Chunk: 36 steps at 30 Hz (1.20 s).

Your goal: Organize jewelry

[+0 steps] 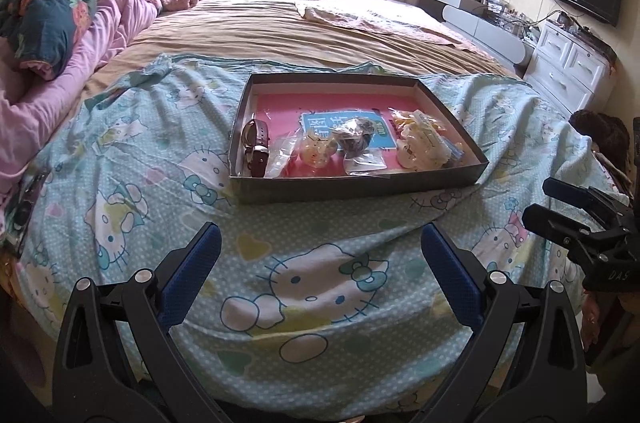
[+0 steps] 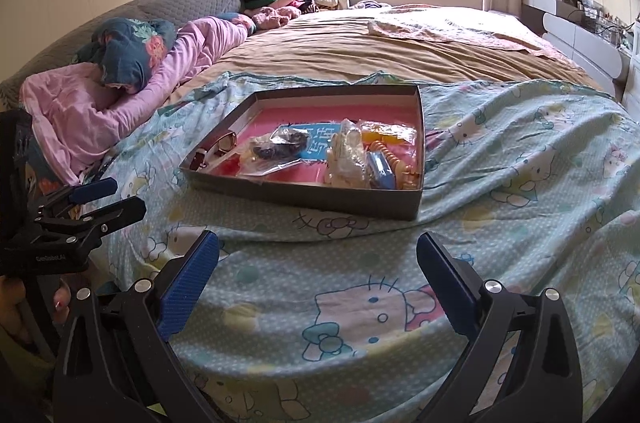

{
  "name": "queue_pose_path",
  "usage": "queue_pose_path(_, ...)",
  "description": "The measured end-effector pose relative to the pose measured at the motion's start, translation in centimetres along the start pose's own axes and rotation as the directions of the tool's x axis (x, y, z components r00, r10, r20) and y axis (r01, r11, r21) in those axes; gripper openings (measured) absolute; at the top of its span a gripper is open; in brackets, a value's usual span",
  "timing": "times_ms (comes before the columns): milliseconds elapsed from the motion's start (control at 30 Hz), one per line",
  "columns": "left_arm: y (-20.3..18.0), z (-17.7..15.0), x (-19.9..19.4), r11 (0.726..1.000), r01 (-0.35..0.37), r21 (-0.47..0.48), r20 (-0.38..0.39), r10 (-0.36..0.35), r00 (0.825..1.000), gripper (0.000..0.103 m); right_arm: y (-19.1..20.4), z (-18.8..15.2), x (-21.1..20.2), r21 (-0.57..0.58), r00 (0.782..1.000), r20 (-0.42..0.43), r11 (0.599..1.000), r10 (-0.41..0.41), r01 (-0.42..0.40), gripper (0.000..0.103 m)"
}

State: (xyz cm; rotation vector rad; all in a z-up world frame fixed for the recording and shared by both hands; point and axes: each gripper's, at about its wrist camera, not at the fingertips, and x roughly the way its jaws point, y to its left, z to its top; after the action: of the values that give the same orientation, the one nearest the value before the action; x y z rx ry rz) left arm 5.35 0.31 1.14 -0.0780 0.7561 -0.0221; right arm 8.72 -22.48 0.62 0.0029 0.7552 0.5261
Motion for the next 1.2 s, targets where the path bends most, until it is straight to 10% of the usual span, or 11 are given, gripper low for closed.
queue_pose_path(1200, -0.12, -0.02, -0.3, 1.0, -0.03, 0.004, -0.007, 0.03, 1.0, 0.094, -0.46, -0.06, -0.25, 0.006, 1.0, -0.002, 1.0, -0.001, 0.001, 0.098)
